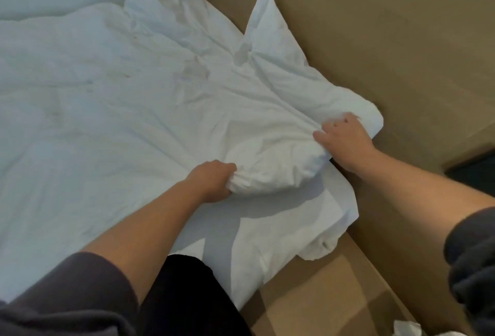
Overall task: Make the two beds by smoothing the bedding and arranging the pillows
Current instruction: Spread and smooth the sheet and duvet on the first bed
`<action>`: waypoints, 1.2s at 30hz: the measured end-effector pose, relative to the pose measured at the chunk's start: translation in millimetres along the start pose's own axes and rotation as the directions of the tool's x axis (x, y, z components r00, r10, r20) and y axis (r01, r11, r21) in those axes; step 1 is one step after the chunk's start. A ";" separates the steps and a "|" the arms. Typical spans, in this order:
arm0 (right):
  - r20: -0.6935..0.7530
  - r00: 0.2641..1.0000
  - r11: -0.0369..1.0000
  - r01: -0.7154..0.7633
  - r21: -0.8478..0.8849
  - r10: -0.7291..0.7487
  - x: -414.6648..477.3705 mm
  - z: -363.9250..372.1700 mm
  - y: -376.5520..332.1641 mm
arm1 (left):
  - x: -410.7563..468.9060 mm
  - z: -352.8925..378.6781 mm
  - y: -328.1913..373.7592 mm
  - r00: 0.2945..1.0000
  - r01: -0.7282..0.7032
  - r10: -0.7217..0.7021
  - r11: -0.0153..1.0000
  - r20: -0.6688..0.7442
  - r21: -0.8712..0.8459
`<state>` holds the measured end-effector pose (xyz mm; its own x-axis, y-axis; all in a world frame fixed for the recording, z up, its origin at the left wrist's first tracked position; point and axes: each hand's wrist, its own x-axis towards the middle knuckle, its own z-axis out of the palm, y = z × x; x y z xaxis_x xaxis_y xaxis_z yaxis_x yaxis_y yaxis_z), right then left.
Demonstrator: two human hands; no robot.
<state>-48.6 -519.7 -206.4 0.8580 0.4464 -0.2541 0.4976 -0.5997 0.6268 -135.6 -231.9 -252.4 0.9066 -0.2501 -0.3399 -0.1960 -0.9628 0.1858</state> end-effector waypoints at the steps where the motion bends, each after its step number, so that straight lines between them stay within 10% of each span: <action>1: 0.006 1.000 0.999 -0.006 -0.041 0.006 1.2 -4.5 2.9 | -2.8 5.1 5.8 0.999 -0.025 0.025 0.999 0.027 -0.029; 8: 0.519 0.850 0.994 0.044 0.103 -0.091 -10.4 22.4 -31.1 | 3.1 39.8 14.3 0.948 0.037 0.056 0.958 0.312 -0.286; 13: 0.271 0.963 0.926 -0.106 0.363 0.004 37.7 -16.7 -33.3 | 24.4 -5.3 -24.4 0.968 0.144 -0.189 0.956 -0.164 -0.255; 18: 0.038 0.999 0.796 -0.035 0.604 0.014 111.0 -42.1 -55.9 | 50.0 -30.3 -72.7 0.944 0.209 -0.223 0.975 -0.244 -0.078; 26: 0.046 0.999 0.783 -0.010 0.622 -0.024 260.0 -35.6 -72.3 | 155.5 -42.8 -146.9 0.944 0.173 -0.125 0.975 -0.306 0.137; 36: 0.042 0.997 0.729 -0.077 0.680 0.066 405.3 -0.3 -75.1 | 264.3 -18.1 -231.8 0.879 0.409 -0.400 0.912 -0.258 -0.022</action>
<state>261.7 -293.5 -356.3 0.8936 0.3774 -0.2431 0.3834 -0.9233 -0.0238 156.3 -73.0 -368.6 0.9720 0.1917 -0.1357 0.2000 -0.9785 0.0504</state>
